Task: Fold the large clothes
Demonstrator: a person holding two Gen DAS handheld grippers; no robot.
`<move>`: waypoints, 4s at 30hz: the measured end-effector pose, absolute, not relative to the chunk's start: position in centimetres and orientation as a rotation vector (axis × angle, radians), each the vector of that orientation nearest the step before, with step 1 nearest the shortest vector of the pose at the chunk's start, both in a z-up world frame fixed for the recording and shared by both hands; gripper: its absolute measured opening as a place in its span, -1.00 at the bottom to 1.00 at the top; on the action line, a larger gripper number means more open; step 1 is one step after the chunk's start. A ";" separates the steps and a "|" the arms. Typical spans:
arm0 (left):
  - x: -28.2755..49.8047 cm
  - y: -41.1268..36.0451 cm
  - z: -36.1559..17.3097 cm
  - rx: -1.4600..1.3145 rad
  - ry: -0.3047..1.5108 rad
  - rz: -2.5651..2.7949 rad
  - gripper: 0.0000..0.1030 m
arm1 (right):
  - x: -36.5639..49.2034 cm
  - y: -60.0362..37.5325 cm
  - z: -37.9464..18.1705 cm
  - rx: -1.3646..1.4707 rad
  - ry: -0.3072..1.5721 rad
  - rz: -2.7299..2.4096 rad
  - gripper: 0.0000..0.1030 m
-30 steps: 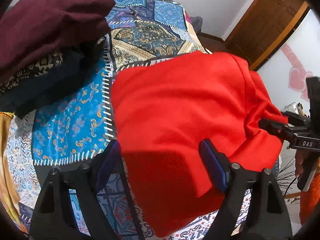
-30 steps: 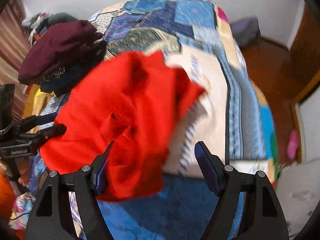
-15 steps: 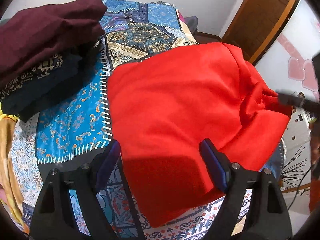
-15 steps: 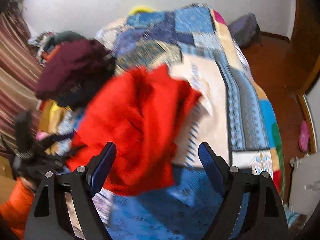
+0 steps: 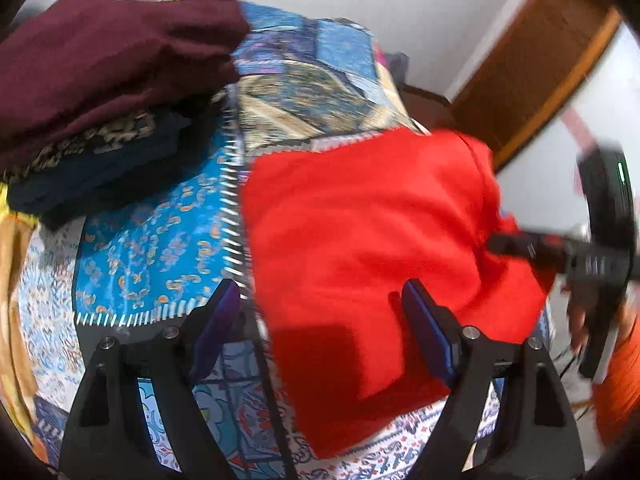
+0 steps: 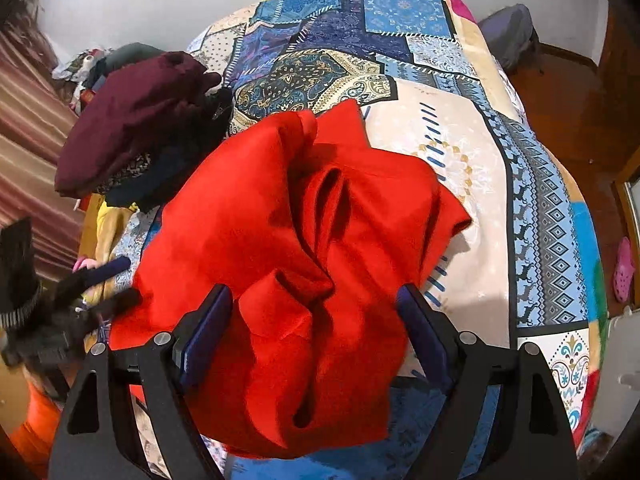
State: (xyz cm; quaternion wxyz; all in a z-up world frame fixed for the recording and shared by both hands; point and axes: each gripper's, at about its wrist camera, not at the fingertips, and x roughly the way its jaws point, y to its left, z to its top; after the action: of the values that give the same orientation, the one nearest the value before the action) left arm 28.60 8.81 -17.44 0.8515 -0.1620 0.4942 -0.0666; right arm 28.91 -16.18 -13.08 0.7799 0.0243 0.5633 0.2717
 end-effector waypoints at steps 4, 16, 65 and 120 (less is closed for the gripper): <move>29.7 11.1 -20.3 -0.498 1.133 -0.142 0.61 | 29.1 -17.7 -14.5 0.110 1.302 0.596 0.61; 31.0 11.8 -25.4 -0.823 1.227 -0.304 0.89 | 30.3 -18.0 -16.3 0.246 1.336 0.646 0.74; 36.7 36.4 3.6 -0.419 0.677 -0.046 -0.15 | 39.8 10.9 3.8 0.254 0.840 0.976 -0.45; 30.6 31.5 0.3 -0.099 0.700 0.290 1.00 | 30.9 5.8 3.0 -0.110 0.681 0.772 0.50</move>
State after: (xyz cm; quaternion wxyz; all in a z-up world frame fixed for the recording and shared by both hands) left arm 30.64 31.53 0.28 0.9279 -0.0483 0.3415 0.1414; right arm 30.92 5.82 2.99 0.8689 -0.0524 0.3256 0.3692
